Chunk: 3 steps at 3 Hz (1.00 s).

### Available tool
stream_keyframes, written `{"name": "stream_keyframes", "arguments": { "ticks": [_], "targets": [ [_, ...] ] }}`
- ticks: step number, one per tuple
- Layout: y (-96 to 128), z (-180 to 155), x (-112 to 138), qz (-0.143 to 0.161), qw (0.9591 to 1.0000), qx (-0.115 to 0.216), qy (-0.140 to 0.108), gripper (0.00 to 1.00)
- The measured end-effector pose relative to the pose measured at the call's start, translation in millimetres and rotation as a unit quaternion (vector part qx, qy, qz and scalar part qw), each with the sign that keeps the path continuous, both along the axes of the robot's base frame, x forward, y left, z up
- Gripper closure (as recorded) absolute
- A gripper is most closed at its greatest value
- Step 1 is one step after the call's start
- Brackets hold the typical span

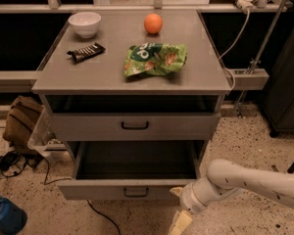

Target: Close middle drawer

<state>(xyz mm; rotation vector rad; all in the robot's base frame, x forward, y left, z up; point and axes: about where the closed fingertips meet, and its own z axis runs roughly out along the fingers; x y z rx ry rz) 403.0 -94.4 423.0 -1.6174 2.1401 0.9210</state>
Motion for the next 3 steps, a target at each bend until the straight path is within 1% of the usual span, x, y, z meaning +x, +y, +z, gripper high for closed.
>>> {"name": "stream_keyframes", "arguments": {
  "ticks": [1,2,3],
  "targets": [
    [17.4,-0.6,23.4,0.022,0.9998,0.002,-0.004,0.00],
    [38.8,2.2,62.8,0.045,0.9989,0.007,-0.010,0.00],
    [48.8,7.5,105.0,0.048,0.9982,0.024,-0.027,0.00]
  ]
}}
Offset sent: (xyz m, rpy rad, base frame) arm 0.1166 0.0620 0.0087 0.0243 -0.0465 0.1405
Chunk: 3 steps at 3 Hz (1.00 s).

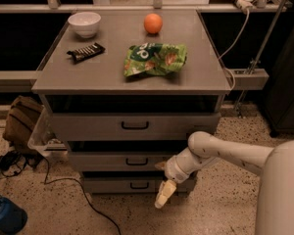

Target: Close middle drawer

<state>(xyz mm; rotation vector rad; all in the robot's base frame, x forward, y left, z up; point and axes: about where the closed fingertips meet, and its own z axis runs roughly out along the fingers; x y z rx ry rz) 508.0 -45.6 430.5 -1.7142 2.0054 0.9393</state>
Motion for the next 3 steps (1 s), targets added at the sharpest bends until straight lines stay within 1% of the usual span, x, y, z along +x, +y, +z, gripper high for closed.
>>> {"name": "stream_keyframes", "arguments": {
  "ticks": [1,2,3],
  "targets": [
    [2.8,-6.3,5.3,0.000,1.0000,0.005,-0.001,0.00],
    [-13.4,-2.7,7.5,-0.026,0.9995,0.007,-0.014,0.00],
    [-48.6,22.9,-0.5,-0.091,0.9949,0.003,-0.043,0.00]
  ]
}}
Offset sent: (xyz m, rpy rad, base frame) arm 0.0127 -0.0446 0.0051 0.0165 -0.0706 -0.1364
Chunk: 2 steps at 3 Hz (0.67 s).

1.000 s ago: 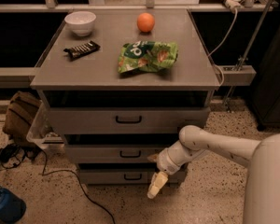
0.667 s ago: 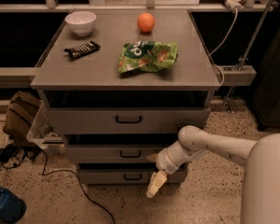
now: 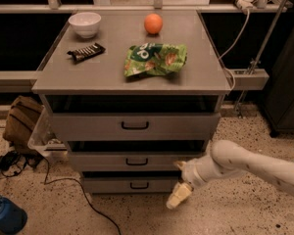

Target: Close middle drawer

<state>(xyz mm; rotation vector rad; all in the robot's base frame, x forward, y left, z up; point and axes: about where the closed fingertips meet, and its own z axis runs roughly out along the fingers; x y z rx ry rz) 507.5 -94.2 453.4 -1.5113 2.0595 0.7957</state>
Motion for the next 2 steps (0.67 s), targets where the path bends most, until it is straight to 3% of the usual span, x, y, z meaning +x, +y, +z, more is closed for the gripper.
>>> {"name": "stream_keyframes", "arguments": {
  "ticks": [1,2],
  "targets": [
    [-66.5,36.7,-39.8,-0.090,0.9951,-0.028,-0.028,0.00],
    [-117.3,83.4,-64.1,-0.149,0.9857,-0.057,-0.054,0.00]
  ]
}}
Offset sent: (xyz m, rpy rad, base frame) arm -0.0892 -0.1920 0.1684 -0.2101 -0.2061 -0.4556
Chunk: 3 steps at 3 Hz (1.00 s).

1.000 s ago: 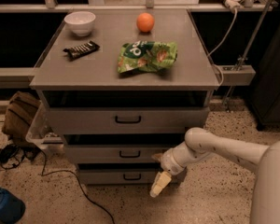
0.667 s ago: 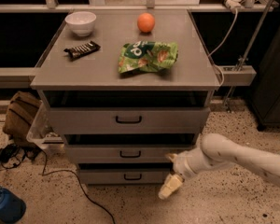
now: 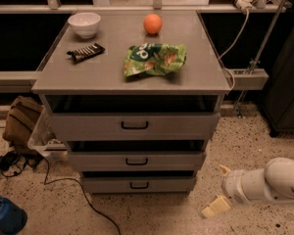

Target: Close middle drawer

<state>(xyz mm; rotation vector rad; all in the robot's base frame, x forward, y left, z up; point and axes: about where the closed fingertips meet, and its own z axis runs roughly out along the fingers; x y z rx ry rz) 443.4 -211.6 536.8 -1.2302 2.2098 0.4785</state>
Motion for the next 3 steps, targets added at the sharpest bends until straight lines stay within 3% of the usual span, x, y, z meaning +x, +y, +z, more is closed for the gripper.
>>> {"name": "stream_keyframes", "arguments": {
  "ticks": [1,2,3],
  "targets": [
    [-18.4,75.6,-2.1,-0.014,0.9987,-0.032,-0.037,0.00],
    [-14.3,156.3,-4.1,-0.012,0.9966,-0.058,-0.056,0.00],
    [-7.6,223.2,-19.2,-0.021,0.9939,-0.091,-0.059,0.00]
  ]
}}
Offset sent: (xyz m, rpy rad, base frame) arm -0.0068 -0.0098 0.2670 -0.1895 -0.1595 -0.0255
